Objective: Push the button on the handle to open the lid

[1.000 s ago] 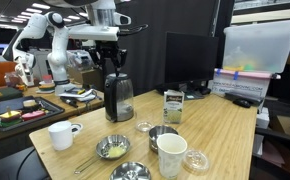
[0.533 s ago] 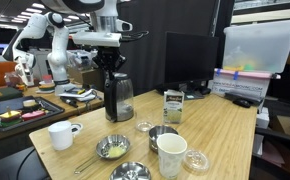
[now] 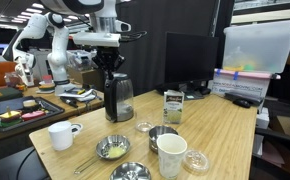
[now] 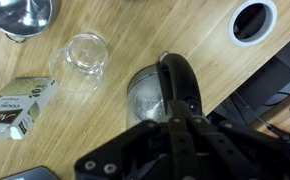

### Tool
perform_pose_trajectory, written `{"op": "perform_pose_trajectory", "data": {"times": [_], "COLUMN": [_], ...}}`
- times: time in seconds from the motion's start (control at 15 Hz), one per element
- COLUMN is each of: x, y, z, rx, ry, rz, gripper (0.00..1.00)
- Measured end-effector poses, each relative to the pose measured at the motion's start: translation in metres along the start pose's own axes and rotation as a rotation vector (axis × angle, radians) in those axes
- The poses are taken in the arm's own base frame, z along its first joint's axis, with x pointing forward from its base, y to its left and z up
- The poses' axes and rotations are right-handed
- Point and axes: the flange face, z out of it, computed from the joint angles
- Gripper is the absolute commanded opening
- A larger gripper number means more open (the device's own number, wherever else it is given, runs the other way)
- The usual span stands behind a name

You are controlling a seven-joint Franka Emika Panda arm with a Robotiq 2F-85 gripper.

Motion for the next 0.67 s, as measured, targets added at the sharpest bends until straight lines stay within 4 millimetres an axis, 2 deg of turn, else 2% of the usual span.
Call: {"op": "perform_pose_trajectory", "data": {"times": [0.67], "x": [0.002], "y": [-0.019], "z": [0.009], "rx": [0.052], "ry": [-0.001], "rz": [-0.054], "gripper": [0.00]}}
